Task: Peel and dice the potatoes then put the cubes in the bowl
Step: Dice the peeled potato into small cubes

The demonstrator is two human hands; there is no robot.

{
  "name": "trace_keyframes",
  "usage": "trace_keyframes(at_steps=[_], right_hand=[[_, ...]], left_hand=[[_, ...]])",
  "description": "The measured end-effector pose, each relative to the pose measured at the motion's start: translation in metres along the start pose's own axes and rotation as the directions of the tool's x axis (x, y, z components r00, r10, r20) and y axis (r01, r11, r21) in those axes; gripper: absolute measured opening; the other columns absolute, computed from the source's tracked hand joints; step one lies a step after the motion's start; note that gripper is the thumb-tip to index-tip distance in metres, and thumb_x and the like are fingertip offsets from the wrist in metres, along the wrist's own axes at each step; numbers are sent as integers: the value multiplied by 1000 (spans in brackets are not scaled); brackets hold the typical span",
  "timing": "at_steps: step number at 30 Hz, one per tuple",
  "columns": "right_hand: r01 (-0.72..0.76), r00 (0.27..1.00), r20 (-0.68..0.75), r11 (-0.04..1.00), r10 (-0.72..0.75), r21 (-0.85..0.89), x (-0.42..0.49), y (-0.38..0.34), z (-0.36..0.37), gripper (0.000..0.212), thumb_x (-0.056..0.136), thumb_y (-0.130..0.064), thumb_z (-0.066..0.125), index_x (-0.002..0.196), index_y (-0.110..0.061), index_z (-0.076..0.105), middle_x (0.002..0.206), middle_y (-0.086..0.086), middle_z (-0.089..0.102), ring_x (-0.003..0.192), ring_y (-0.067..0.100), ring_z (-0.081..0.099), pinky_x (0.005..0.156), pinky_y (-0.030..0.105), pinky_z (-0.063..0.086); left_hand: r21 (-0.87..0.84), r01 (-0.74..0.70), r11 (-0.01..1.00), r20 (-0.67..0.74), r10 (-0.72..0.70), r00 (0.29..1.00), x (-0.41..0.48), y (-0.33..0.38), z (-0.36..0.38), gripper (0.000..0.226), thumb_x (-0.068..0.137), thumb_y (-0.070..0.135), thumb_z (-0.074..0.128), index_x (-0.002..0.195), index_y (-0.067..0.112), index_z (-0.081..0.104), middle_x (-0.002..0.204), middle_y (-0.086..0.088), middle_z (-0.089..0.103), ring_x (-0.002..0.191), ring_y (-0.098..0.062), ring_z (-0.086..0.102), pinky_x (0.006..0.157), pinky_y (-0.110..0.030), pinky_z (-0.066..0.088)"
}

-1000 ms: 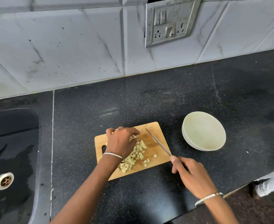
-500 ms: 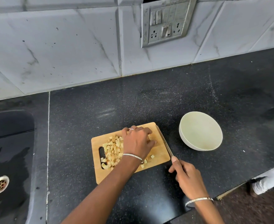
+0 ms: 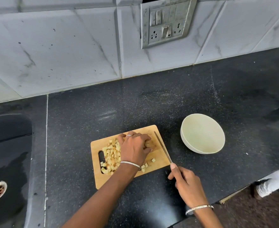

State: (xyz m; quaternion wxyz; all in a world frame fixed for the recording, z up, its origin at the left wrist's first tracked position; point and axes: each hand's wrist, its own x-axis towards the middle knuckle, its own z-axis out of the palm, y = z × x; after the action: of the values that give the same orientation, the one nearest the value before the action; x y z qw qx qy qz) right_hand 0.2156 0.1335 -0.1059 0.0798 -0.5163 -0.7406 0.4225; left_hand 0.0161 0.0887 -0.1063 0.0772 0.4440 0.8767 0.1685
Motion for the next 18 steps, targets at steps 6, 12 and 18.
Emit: trace_keyframes(at_steps=[6,12,18], right_hand=[[44,999,8,998,-43,-51,-4,-6,8,50,95,-59,38,67,-27,64,50,-12,59,50,9,57,63,36,50],[80,997,35,984,-75,-158,-12,-15,16,50,98,-57,30,77,-27,64,63,-13,62,69,8,62,70,36,49],[106,994,37,967,-100,-233,-17,-19,23,62,91,-67,14,84,-25,59,70,-9,63,78,20,64,71,38,49]], left_hand=[[2,80,997,-26,-80,996,-5,-3,-5,34,75,51,73,105,38,67,111,18,63,112,-14,46,93,-40,22],[2,122,993,1,-122,993,-4,-3,-4,19,81,48,69,96,38,71,110,19,63,109,-14,44,92,-41,23],[-22,144,989,2,-144,990,-4,-2,-3,15,82,40,69,96,36,73,107,16,64,109,-16,46,93,-41,23]])
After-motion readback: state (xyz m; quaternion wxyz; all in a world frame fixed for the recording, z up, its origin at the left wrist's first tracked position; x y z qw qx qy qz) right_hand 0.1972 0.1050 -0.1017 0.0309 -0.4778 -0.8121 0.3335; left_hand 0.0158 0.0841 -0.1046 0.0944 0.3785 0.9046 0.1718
